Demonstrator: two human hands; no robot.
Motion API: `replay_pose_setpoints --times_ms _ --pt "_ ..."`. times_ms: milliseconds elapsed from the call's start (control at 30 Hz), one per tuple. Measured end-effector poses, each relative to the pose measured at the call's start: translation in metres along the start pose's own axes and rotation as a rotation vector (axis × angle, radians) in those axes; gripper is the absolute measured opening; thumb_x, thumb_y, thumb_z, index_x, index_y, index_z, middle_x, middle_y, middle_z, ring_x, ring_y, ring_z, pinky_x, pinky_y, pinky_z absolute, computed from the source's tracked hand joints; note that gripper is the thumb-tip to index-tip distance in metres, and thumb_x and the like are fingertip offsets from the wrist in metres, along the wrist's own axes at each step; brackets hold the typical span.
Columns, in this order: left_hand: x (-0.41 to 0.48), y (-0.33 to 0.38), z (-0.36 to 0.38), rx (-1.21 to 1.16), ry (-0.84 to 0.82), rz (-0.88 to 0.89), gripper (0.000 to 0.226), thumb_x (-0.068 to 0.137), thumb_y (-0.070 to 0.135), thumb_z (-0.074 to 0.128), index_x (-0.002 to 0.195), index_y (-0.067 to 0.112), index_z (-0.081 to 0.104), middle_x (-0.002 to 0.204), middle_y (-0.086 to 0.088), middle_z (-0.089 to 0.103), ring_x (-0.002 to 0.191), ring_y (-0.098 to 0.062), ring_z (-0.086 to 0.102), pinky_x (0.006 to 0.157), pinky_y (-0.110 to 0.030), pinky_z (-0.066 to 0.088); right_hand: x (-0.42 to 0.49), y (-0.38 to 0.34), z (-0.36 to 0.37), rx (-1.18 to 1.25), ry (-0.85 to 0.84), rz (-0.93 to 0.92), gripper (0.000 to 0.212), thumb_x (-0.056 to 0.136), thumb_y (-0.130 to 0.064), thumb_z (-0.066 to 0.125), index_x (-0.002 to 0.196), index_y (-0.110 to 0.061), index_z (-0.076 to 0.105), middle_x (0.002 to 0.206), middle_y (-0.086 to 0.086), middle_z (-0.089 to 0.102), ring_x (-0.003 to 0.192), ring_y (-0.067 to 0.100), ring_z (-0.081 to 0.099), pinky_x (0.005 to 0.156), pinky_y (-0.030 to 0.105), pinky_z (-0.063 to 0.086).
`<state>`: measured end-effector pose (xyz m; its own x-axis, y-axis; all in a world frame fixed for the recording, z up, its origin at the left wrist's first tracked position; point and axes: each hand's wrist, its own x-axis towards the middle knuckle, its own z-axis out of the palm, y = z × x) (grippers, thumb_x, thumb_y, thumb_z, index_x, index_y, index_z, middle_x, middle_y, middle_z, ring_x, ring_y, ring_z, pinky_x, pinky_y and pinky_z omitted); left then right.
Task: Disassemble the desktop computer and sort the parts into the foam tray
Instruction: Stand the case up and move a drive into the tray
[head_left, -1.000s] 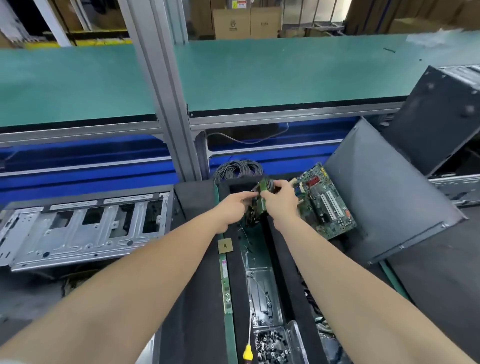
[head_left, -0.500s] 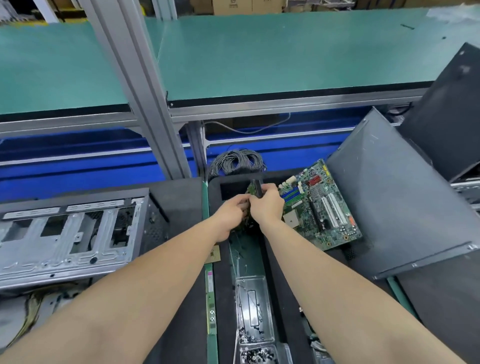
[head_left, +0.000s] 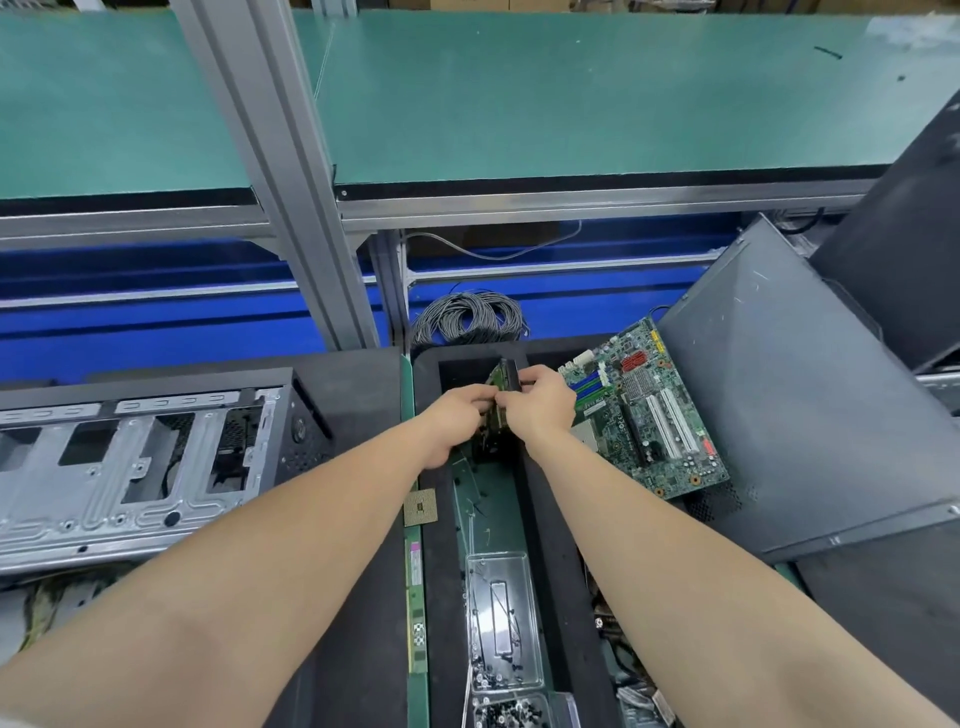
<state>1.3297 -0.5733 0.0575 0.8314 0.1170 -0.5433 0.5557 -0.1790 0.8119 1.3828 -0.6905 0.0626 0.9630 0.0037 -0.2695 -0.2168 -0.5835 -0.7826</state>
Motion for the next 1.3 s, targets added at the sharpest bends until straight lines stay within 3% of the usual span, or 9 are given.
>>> replay_pose_setpoints --times_ms 133,333,500,633,767,900,1000,1200,1300 --pt "-0.003 -0.001 -0.003 -0.024 0.031 0.004 0.066 0.097 -0.016 0.031 0.153 0.016 0.044 0.154 -0.01 0.049 0.124 -0.012 0.049 0.107 -0.026 0.041 0.002 0.001 0.004 0.007 -0.019 0.017 0.033 0.088 -0.023 0.084 0.118 -0.018 0.073 0.118 0.007 0.074 0.108 0.029 0.069 0.086 0.035 0.054" --pt "-0.003 0.0 -0.008 -0.001 0.025 -0.01 0.076 0.094 -0.021 0.025 0.158 0.018 0.036 0.163 -0.011 0.035 0.151 -0.023 0.032 0.124 -0.041 0.028 0.005 0.0 0.005 -0.033 -0.024 -0.047 0.039 0.09 -0.027 0.083 0.122 -0.014 0.065 0.121 0.011 0.068 0.107 0.028 0.064 0.089 0.038 0.053" --pt "-0.008 0.002 -0.001 0.087 -0.003 0.008 0.075 0.096 -0.019 0.023 0.159 0.02 0.032 0.164 -0.01 0.032 0.152 -0.023 0.03 0.124 -0.035 0.025 0.004 0.002 0.003 -0.149 -0.008 -0.111 0.037 0.093 -0.027 0.081 0.124 -0.011 0.066 0.136 0.012 0.053 0.105 0.026 0.058 0.088 0.03 0.043" --pt "-0.013 0.003 -0.002 0.119 0.015 0.007 0.072 0.095 -0.018 0.025 0.155 0.018 0.04 0.161 -0.013 0.038 0.15 -0.025 0.035 0.124 -0.04 0.029 0.003 0.004 -0.005 -0.203 -0.079 -0.132 0.043 0.094 -0.029 0.08 0.131 -0.012 0.066 0.132 0.013 0.061 0.112 0.028 0.063 0.098 0.039 0.052" --pt "-0.022 0.001 -0.007 0.164 0.097 0.035 0.056 0.094 -0.011 0.039 0.138 0.015 0.062 0.143 -0.011 0.058 0.132 -0.023 0.053 0.114 -0.04 0.043 -0.008 0.005 -0.009 -0.334 -0.029 -0.18 0.048 0.094 -0.031 0.077 0.139 -0.02 0.062 0.138 0.011 0.054 0.133 0.033 0.048 0.105 0.041 0.046" --pt "-0.035 -0.004 -0.014 0.16 0.141 0.045 0.032 0.096 0.004 0.06 0.123 0.015 0.072 0.117 -0.015 0.071 0.096 -0.021 0.064 0.096 -0.038 0.056 -0.033 0.005 -0.001 -0.311 0.034 -0.246 0.038 0.094 -0.023 0.074 0.13 -0.02 0.064 0.134 0.011 0.054 0.131 0.033 0.044 0.104 0.041 0.043" --pt "-0.052 -0.005 -0.017 0.183 0.17 0.025 0.027 0.094 0.006 0.06 0.114 0.017 0.074 0.108 -0.017 0.074 0.078 -0.02 0.061 0.07 -0.031 0.055 -0.056 0.002 0.006 -0.27 -0.007 -0.267 0.032 0.093 -0.018 0.074 0.125 -0.018 0.068 0.132 0.012 0.056 0.129 0.032 0.048 0.105 0.041 0.045" --pt "-0.099 -0.005 -0.022 0.33 0.141 0.004 0.028 0.092 0.005 0.05 0.101 0.015 0.074 0.093 -0.013 0.07 0.07 -0.025 0.06 0.055 -0.026 0.052 -0.106 -0.002 0.008 -0.203 -0.082 -0.227 0.025 0.093 -0.019 0.073 0.118 -0.017 0.073 0.12 0.009 0.07 0.111 0.029 0.066 0.09 0.036 0.054" --pt "-0.127 -0.011 -0.019 0.47 0.05 -0.008 0.023 0.09 0.001 0.048 0.098 -0.001 0.07 0.081 -0.016 0.061 0.053 -0.025 0.05 0.05 -0.027 0.044 -0.135 0.001 0.002 -0.23 -0.11 -0.14 0.014 0.091 -0.023 0.074 0.105 -0.018 0.073 0.119 0.007 0.072 0.109 0.028 0.067 0.09 0.035 0.055"
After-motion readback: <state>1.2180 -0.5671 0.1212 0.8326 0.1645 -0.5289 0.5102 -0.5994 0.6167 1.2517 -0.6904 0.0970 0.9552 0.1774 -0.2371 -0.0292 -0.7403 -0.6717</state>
